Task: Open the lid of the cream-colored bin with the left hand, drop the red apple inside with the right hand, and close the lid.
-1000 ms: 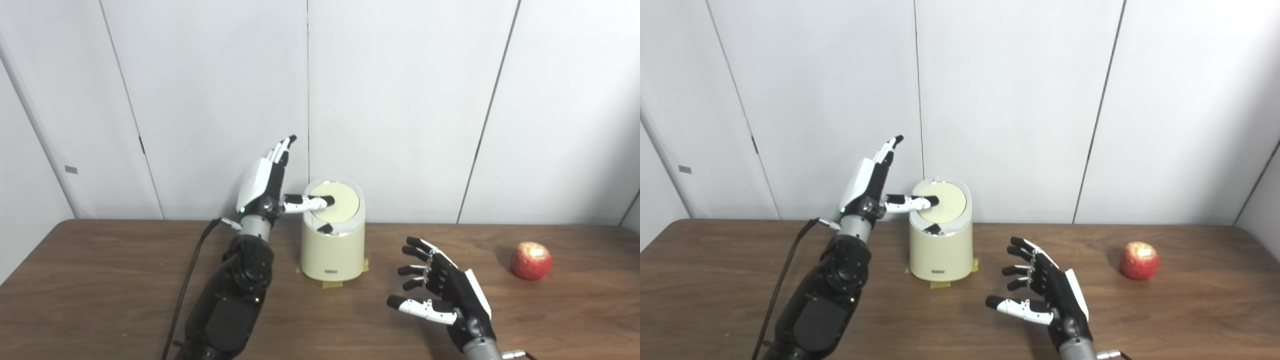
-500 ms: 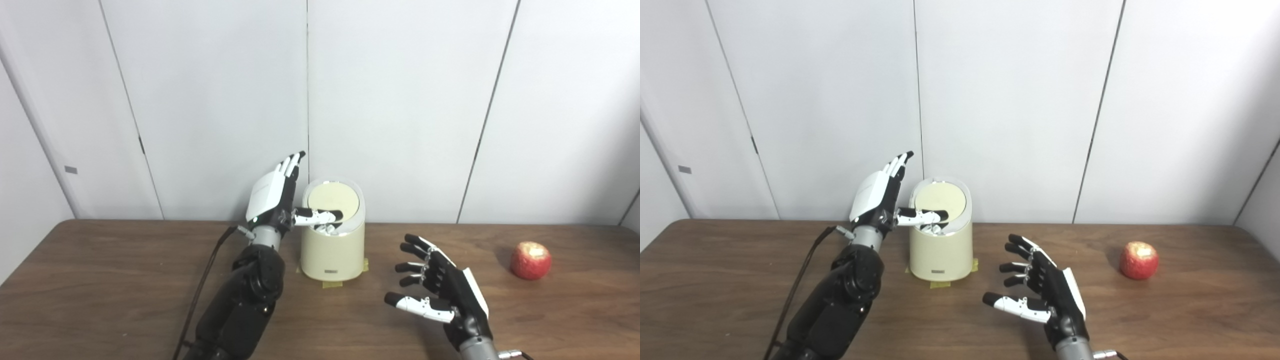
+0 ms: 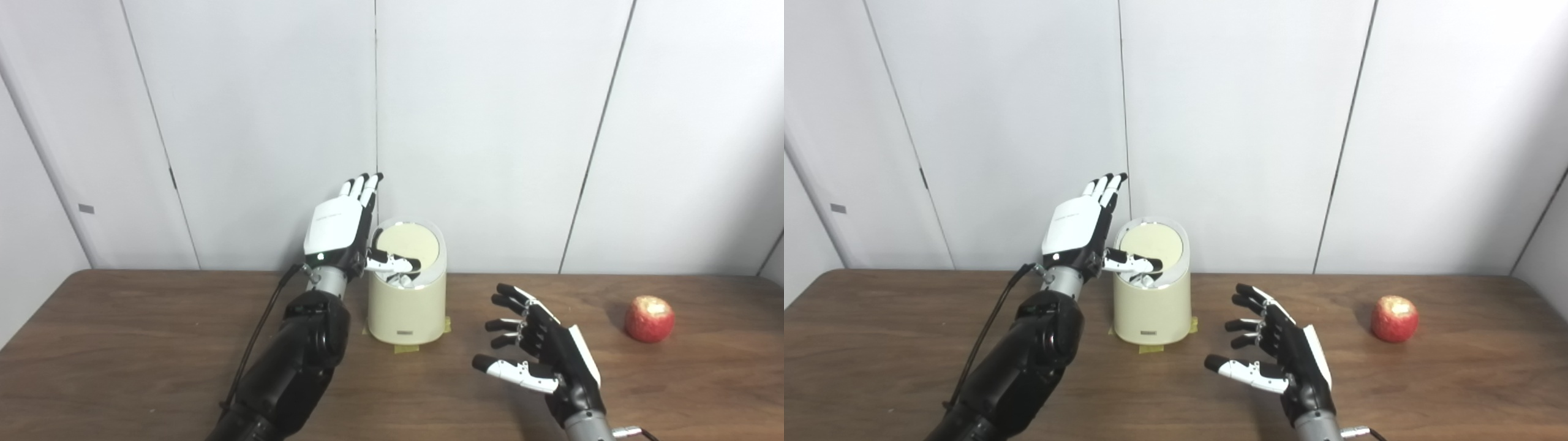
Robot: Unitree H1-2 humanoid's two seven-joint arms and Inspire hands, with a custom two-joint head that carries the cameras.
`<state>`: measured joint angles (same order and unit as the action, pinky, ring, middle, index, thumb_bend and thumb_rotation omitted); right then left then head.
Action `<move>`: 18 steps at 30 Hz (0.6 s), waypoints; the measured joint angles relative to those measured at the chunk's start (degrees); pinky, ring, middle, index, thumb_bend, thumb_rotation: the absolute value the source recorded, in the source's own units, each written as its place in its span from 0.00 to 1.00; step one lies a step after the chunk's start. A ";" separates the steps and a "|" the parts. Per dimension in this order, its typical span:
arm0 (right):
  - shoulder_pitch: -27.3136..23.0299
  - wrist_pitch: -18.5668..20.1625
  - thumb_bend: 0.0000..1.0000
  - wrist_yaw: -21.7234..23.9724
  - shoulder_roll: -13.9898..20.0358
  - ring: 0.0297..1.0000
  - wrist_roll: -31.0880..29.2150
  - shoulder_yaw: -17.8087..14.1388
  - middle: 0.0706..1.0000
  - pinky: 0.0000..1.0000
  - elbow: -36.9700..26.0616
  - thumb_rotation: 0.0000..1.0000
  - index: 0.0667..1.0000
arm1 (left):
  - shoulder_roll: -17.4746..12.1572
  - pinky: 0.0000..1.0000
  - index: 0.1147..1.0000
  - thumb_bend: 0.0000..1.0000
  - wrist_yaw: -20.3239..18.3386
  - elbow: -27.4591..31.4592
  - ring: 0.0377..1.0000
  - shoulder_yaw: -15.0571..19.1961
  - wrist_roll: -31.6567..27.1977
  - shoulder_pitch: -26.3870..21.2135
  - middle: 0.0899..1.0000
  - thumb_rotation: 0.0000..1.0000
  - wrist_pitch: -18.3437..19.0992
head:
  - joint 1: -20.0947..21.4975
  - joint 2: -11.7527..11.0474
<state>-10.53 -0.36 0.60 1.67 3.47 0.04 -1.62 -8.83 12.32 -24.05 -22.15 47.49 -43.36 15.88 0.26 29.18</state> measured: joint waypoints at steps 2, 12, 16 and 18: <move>0.00 0.00 0.81 0.00 0.04 0.63 -0.03 0.00 0.79 0.52 0.00 0.15 0.79 | -0.41 0.81 1.00 0.86 -0.90 0.32 0.99 -0.55 1.13 -0.07 1.00 0.00 0.85 | 0.00 0.09; 0.00 0.00 0.80 -0.01 0.16 0.62 0.06 0.01 0.79 0.51 0.00 0.16 0.79 | -0.62 0.78 1.00 0.77 -3.48 5.19 0.95 3.17 -1.74 1.02 0.98 0.17 -0.21 | -0.18 0.18; 0.00 -0.02 0.79 -0.01 0.39 0.62 0.10 -0.01 0.79 0.50 0.00 0.15 0.79 | 0.81 0.73 1.00 0.75 -0.67 8.06 0.93 9.56 -9.86 3.63 0.97 0.26 -6.37 | -0.18 0.18; 0.00 -0.02 0.79 -0.01 0.44 0.62 0.10 -0.01 0.78 0.51 0.00 0.15 0.78 | 1.30 0.72 0.96 0.76 0.27 10.84 0.89 11.82 -13.35 4.36 0.91 0.25 -8.90 | -0.18 0.18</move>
<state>-10.53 -0.38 0.59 2.11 3.57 0.03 -1.62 -7.52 12.59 -13.21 -10.33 34.15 -39.00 6.98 0.09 29.36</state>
